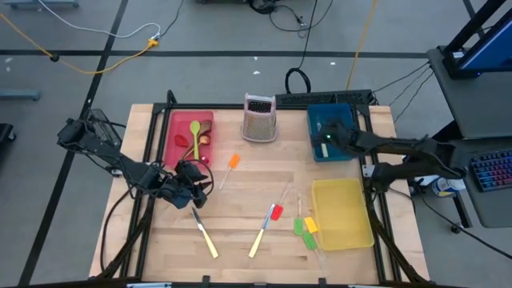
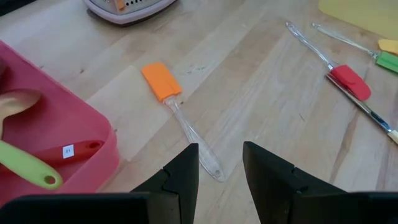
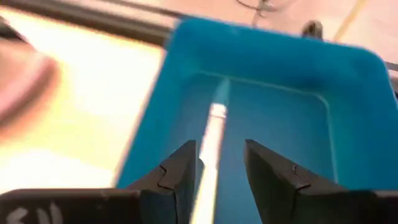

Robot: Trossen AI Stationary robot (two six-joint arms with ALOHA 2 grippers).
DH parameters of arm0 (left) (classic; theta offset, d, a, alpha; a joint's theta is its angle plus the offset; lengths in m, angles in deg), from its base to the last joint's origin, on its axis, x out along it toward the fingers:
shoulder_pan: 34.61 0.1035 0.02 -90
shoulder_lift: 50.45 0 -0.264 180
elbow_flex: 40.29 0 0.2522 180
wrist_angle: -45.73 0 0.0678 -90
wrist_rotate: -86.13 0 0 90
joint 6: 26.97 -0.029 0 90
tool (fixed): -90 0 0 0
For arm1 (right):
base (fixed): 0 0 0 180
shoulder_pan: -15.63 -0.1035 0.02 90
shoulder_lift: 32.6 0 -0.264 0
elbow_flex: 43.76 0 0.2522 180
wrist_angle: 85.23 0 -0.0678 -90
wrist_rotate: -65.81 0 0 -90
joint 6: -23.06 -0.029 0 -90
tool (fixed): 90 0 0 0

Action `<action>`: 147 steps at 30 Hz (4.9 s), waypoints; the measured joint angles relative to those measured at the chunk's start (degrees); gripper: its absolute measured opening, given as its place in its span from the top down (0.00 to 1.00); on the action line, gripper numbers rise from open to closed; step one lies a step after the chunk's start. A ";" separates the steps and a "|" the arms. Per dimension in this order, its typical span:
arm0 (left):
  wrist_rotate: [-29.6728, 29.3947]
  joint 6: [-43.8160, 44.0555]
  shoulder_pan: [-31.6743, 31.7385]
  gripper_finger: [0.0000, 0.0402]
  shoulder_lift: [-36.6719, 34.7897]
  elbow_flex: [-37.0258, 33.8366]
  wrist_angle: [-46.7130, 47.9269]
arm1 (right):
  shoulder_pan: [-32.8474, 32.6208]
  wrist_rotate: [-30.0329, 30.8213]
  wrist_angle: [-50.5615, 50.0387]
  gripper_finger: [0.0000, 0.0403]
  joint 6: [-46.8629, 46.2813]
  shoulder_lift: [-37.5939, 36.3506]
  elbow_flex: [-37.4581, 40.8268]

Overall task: Pick & Place Kitchen Items
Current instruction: Put the right yellow knife into the blue bin

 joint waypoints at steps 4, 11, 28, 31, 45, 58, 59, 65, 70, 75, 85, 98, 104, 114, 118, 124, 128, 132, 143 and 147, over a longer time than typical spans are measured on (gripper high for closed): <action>0.00 -0.31 -0.02 0.67 0.00 0.00 0.01 | -3.18 -4.57 2.22 0.69 2.23 -6.26 0.00; -0.02 -0.33 -0.02 0.67 0.00 0.00 0.06 | -14.20 -20.15 14.37 0.70 10.46 -10.90 -0.04; -0.04 -0.82 -0.02 0.67 0.02 0.00 0.04 | -39.27 -22.20 56.02 0.70 15.71 8.08 -0.13; -0.02 -1.63 -0.01 0.67 0.02 0.00 -0.02 | -39.70 -24.82 60.69 0.70 14.98 11.64 -0.15; -0.02 -8.13 -0.01 0.67 0.02 0.00 0.02 | -45.76 -34.23 60.80 0.72 24.85 25.44 -9.39; -0.04 -8.16 0.00 0.67 0.02 0.04 -0.02 | -50.77 -40.14 25.52 0.60 26.51 42.26 -35.82; -0.04 -8.28 0.02 0.67 0.02 0.04 -0.02 | -50.74 -40.12 23.25 0.60 26.18 43.16 -36.63; -0.04 -7.87 0.25 0.67 0.02 0.04 -0.25 | -49.92 -40.37 19.25 0.62 23.04 47.29 -37.40; 0.18 -7.83 1.02 0.67 0.02 0.04 -0.33 | -49.76 -43.43 20.55 0.62 23.12 49.78 -37.33; 1.63 -7.18 1.84 0.67 0.02 0.04 -0.42 | -49.93 -44.77 21.12 0.62 26.06 51.82 -37.31; 1.65 -3.63 3.36 0.67 0.02 0.04 -0.63 | -49.93 -46.10 25.51 0.62 35.45 52.70 -33.50; 1.64 -0.13 5.59 0.67 0.02 0.04 -4.02 | -44.66 -52.58 46.33 0.79 41.19 52.77 -20.39; 1.64 -0.15 6.01 0.67 0.02 0.04 -4.11 | -42.39 -54.43 49.16 0.90 43.62 52.84 -20.26; 1.42 -4.22 6.01 0.67 0.02 0.04 -4.33 | -40.83 -47.37 48.83 0.90 45.33 44.58 -21.57; 1.40 -7.50 6.01 0.67 0.02 0.02 -4.59 | -40.11 -47.05 48.87 0.89 43.82 39.63 -21.57; 1.40 -11.93 6.01 0.67 0.02 0.02 -4.59 | -39.40 -47.22 52.44 0.89 39.49 37.07 -21.63; 1.40 -14.64 6.01 0.67 0.02 0.02 -4.61 | -39.37 -44.49 52.01 0.89 37.01 38.74 -21.58; 1.38 -16.28 6.01 0.67 0.02 0.02 -4.72 | -39.37 -34.87 50.04 0.89 37.49 35.86 -21.57; 1.38 -17.33 6.01 0.67 0.02 0.02 -4.72 | -38.37 20.98 20.74 0.89 27.01 19.38 -21.62; 1.38 -17.31 6.01 0.67 0.02 0.02 -4.70 | -36.87 30.33 7.70 0.89 17.43 15.53 -21.62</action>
